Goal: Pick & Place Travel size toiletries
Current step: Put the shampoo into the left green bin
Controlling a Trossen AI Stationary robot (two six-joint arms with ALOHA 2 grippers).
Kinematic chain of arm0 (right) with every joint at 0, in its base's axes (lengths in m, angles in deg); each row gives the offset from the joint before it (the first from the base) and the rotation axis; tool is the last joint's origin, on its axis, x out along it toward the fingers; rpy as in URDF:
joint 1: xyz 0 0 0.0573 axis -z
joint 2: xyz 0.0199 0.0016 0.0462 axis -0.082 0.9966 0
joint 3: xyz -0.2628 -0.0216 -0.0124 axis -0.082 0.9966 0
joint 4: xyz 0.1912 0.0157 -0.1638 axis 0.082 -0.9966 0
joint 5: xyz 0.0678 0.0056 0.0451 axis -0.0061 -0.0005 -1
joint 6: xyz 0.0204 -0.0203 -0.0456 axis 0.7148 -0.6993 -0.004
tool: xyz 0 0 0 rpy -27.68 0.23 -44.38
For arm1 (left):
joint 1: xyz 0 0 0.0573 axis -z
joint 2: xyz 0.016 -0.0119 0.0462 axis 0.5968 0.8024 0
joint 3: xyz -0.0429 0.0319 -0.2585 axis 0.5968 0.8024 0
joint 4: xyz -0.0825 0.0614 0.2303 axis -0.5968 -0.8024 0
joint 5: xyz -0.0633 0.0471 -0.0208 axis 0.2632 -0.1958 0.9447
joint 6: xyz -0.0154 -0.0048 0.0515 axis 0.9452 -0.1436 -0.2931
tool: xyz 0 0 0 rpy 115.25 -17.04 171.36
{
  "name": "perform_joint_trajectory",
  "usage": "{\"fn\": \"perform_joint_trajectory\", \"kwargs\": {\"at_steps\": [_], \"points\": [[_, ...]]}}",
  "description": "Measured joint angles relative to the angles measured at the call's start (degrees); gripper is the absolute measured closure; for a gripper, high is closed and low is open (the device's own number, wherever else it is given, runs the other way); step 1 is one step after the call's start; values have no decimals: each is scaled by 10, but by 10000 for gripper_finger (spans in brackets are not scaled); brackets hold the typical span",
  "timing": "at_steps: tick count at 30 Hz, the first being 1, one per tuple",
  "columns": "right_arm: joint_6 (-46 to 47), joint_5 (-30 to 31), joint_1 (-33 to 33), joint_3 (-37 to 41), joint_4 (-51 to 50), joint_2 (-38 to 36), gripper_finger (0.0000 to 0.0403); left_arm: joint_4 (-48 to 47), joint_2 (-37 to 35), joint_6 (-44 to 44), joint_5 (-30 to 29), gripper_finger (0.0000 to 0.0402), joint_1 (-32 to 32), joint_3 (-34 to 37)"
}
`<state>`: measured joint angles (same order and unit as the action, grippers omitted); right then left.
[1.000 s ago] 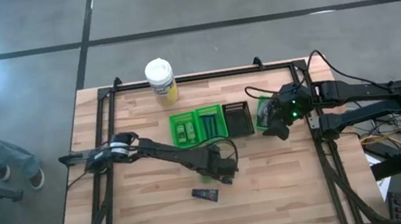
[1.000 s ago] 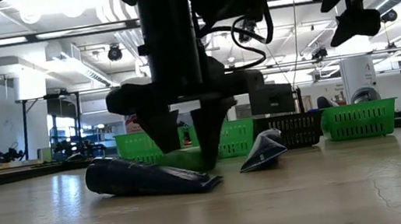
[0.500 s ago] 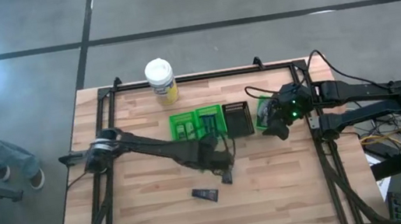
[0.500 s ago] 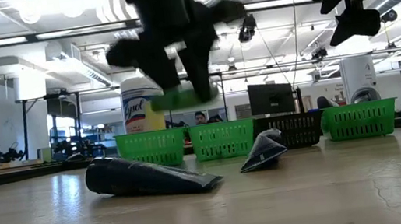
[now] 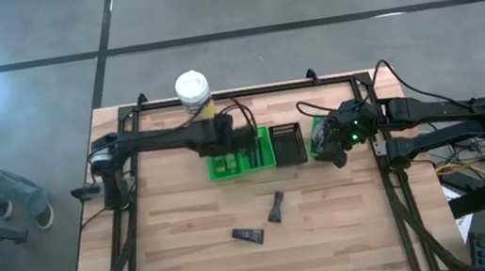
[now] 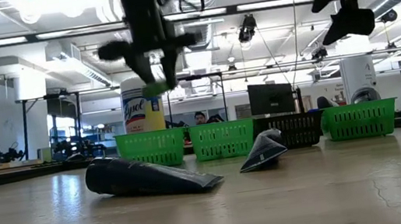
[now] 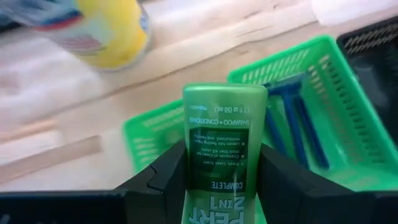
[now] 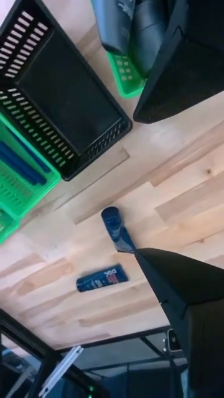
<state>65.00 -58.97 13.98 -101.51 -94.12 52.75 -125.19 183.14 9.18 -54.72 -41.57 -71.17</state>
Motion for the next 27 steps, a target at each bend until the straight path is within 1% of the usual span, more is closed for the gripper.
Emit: {"fn": "perform_joint_trajectory", "kwargs": {"at_steps": [2, 4, 8, 11, 16, 18, 24, 27], "points": [[14, 0, 0, 0, 1, 0, 54, 39, 0, -3, 27, 243, -17, 28], [22, 2, 0, 0, 1, 0, 49, 54, 0, 9, 41, 243, -22, 56], [29, 41, 0, 0, 2, 0, 43, 80, -2, 44, 64, 243, -17, 108], [29, 60, 0, 0, 6, 0, 42, 126, -2, 67, 80, 243, -16, 143], [25, 62, 0, 0, 11, 0, 49, 166, -2, 97, 73, 242, -21, 163], [24, 69, 0, 0, 19, 0, 53, 163, -2, 101, 60, 242, -21, 164], [24, 71, 0, 0, 27, 0, 62, 160, -2, 101, 50, 240, -25, 175], [23, 71, 0, 0, 27, 0, 61, 154, -2, 103, 35, 227, -26, 174]]}}
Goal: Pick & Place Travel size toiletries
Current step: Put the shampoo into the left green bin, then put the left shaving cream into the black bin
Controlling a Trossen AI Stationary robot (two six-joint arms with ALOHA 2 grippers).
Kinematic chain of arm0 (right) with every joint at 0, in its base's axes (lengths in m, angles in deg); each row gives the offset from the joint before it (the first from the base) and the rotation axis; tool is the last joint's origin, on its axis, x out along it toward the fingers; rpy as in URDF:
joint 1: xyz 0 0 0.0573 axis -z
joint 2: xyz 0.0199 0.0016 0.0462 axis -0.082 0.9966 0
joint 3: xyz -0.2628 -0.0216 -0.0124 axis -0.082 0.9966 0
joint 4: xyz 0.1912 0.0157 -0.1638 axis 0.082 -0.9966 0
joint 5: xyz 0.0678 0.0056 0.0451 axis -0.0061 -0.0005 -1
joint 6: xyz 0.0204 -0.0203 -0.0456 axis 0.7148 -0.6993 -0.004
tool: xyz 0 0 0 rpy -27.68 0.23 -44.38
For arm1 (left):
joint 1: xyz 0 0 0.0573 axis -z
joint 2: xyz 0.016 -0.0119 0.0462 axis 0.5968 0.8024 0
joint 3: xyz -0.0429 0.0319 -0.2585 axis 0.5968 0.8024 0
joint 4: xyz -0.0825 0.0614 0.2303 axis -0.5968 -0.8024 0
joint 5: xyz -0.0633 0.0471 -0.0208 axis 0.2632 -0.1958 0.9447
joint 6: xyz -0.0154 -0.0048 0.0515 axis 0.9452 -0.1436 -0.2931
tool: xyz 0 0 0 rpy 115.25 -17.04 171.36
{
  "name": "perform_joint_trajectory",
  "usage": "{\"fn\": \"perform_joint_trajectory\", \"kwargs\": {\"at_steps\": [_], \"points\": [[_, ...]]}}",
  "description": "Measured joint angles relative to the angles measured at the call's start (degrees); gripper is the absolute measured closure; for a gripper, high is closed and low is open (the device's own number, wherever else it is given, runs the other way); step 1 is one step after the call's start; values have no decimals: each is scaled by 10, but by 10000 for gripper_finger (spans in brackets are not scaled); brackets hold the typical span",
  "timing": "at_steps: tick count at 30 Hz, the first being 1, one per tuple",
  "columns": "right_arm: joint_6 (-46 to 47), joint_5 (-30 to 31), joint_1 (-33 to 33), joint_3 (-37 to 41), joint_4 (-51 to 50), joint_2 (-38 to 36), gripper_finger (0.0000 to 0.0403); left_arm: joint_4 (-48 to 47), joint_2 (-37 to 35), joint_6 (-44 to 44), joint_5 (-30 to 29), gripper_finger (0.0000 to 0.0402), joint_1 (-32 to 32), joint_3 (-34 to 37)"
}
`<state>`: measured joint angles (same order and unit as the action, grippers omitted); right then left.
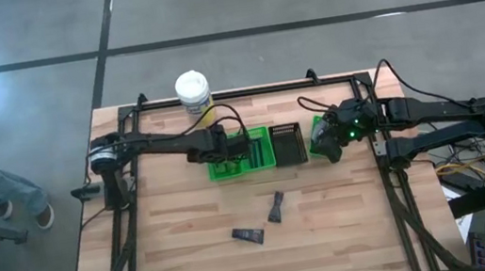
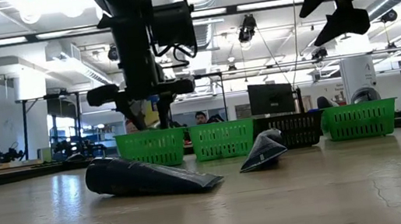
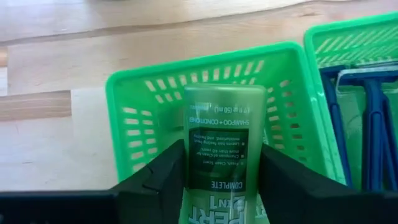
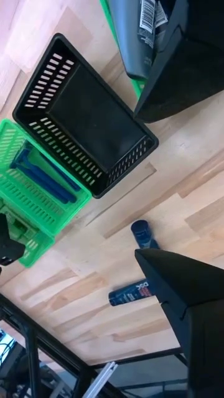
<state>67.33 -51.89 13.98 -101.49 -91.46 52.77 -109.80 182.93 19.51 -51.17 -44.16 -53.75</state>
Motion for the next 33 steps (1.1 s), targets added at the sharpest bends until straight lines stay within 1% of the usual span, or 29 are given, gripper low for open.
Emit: {"fn": "perform_joint_trajectory", "kwargs": {"at_steps": [4, 8, 10, 13, 15, 17, 21, 23, 26, 28, 30, 33], "points": [[0, 0, 0, 0, 0, 0, 49, 0, 0, -3, -10, 186, 4, -5], [0, 0, 0, 0, 0, 0, 42, -12, 0, -22, 2, 143, 3, -20], [0, 0, 0, 0, 0, 0, 43, -24, 0, -30, 4, 130, 4, -30], [0, 0, 0, 0, 0, 0, 48, -38, -5, -65, 4, 124, 13, -49], [0, 0, 0, 0, 0, 0, 52, -33, -14, -116, 5, 124, 29, -68], [-1, -3, 0, 0, -2, 0, 55, -19, -21, -204, 15, 125, 53, -87], [-5, -36, 0, 0, -14, 2, 62, 3, -23, -386, 84, 125, 116, -114], [-5, -50, 0, 0, -19, 5, 64, 16, -23, -461, 120, 124, 153, -115], [-5, -52, 0, 1, -28, 13, 67, 14, -23, -567, 175, 124, 214, -106], [-5, -52, 0, 1, -28, 16, 69, 16, -20, -607, 189, 124, 253, -99], [-5, -52, 0, 1, -28, 18, 71, 23, -19, -629, 192, 124, 287, -88], [-5, -52, 0, 1, -30, 19, 73, 57, -19, -631, 189, 124, 319, -60]]}}
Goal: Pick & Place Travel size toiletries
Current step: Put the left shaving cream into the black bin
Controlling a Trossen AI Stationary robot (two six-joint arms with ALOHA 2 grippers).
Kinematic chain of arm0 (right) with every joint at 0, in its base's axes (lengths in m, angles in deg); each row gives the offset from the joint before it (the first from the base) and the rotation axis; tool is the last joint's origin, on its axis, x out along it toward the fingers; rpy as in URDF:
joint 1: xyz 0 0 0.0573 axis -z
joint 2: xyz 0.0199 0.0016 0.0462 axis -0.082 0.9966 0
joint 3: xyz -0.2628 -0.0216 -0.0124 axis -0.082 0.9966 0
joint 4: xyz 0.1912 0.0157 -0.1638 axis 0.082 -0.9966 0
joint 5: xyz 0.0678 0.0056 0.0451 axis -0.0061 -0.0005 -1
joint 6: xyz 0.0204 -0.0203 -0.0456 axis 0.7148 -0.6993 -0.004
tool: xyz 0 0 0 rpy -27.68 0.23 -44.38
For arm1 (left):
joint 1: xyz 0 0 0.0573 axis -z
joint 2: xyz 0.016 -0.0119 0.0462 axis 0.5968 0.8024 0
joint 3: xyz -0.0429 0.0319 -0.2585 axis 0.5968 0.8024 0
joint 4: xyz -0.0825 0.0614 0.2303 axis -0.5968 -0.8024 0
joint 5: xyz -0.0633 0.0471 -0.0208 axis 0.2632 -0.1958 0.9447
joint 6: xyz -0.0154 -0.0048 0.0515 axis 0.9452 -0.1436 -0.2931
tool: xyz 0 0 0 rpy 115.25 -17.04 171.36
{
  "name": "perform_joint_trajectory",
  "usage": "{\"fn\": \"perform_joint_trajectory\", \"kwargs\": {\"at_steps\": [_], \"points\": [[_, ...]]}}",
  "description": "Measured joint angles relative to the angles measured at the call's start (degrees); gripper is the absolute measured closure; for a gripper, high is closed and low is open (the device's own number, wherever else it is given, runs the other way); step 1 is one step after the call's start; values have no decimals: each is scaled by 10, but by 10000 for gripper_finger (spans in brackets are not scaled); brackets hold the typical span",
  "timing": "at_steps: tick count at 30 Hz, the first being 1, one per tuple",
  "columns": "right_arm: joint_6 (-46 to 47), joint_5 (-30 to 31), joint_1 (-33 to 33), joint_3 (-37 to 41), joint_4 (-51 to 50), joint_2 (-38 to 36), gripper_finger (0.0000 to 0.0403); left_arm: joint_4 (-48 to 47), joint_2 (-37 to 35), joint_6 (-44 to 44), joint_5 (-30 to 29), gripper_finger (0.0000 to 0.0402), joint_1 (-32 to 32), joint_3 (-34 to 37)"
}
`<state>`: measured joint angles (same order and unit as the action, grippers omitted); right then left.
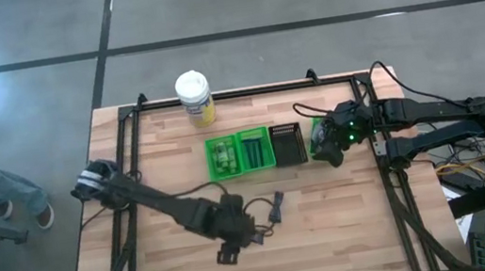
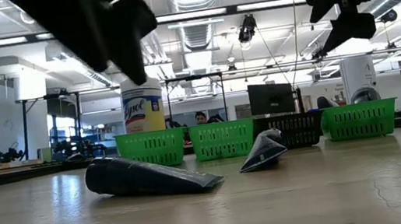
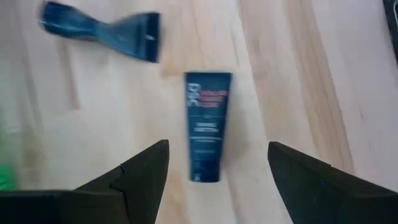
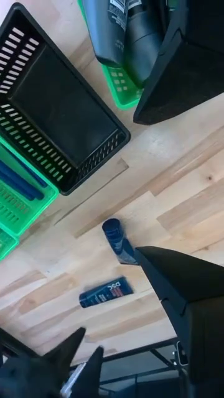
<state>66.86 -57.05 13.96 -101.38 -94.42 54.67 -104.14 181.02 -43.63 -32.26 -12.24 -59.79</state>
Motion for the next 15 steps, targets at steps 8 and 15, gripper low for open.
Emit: {"fn": "perform_joint_trajectory", "kwargs": {"at_steps": [8, 15], "points": [[-4, 0, 0, 0, 1, 0, 62, 47, 1, 92, -1, 124, 3, 78], [-2, 0, 0, 0, 1, 0, 45, 144, 1, 67, 7, 124, 3, 137]]}}
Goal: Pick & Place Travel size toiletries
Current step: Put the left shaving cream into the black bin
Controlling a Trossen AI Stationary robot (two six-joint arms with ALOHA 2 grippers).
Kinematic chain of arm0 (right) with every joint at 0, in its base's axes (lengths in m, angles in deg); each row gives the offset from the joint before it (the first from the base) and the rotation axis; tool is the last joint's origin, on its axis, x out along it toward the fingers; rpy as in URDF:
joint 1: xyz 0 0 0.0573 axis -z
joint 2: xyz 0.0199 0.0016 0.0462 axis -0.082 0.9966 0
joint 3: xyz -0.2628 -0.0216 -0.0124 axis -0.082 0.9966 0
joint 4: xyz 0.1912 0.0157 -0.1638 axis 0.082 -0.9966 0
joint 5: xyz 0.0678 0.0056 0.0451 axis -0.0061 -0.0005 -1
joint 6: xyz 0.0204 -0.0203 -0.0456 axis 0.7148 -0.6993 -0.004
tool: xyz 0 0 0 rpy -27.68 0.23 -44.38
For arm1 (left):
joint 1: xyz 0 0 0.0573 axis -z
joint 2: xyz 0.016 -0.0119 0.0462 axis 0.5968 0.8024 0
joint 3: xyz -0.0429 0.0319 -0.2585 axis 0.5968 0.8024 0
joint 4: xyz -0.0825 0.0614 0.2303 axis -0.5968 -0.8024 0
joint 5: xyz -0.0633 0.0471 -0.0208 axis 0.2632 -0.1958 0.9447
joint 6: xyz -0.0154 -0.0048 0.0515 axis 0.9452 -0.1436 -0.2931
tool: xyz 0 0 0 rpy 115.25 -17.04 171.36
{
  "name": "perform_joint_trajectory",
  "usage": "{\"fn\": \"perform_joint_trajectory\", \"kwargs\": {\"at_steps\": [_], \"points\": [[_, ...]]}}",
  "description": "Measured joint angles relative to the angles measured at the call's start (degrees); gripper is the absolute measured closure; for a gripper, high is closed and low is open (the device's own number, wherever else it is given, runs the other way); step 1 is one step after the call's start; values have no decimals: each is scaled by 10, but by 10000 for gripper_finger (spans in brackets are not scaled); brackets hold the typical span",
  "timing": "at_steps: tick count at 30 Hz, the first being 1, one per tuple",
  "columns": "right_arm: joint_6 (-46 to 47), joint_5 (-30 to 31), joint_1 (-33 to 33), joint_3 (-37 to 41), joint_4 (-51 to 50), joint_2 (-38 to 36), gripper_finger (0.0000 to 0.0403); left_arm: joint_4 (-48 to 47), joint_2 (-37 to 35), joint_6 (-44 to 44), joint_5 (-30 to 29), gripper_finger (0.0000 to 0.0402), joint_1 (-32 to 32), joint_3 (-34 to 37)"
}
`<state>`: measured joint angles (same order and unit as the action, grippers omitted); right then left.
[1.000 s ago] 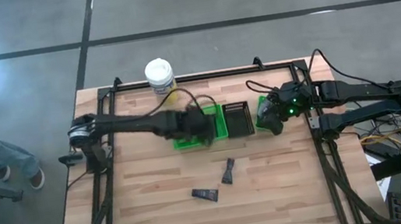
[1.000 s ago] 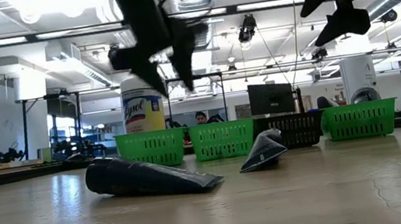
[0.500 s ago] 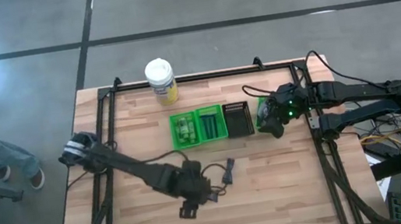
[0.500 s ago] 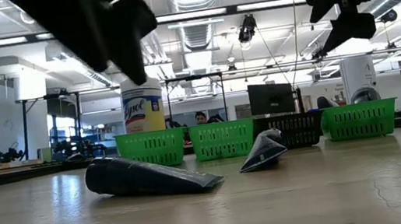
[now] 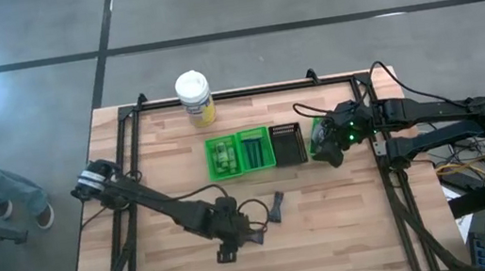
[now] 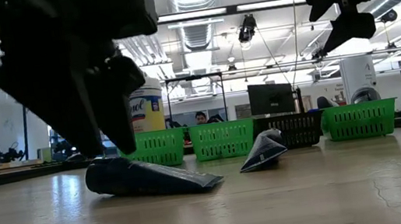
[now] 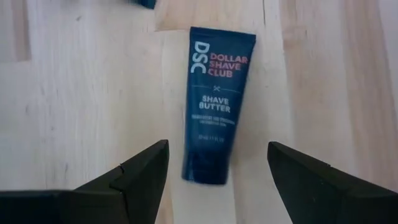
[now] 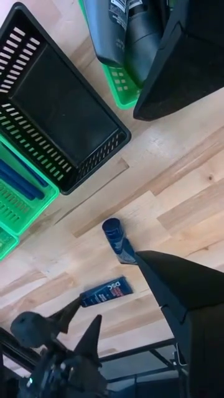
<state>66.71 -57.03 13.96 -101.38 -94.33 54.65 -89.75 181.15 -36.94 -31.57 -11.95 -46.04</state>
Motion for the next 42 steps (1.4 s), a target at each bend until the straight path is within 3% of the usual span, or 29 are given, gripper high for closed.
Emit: {"fn": "perform_joint_trajectory", "kwargs": {"at_steps": [7, 16, 23, 42], "points": [[1, 2, 0, 0, 0, 0, 53, 12, 0, -13, -1, 127, -5, 27], [3, 6, 0, 0, 0, 3, 78, 79, 0, -27, -1, 158, -10, 54], [8, 11, 0, 0, 2, 26, 89, 73, 0, -40, 13, 173, -14, 63], [14, -16, 0, 0, 28, 47, 54, 82, 0, -31, 46, 273, -23, 69]]}}
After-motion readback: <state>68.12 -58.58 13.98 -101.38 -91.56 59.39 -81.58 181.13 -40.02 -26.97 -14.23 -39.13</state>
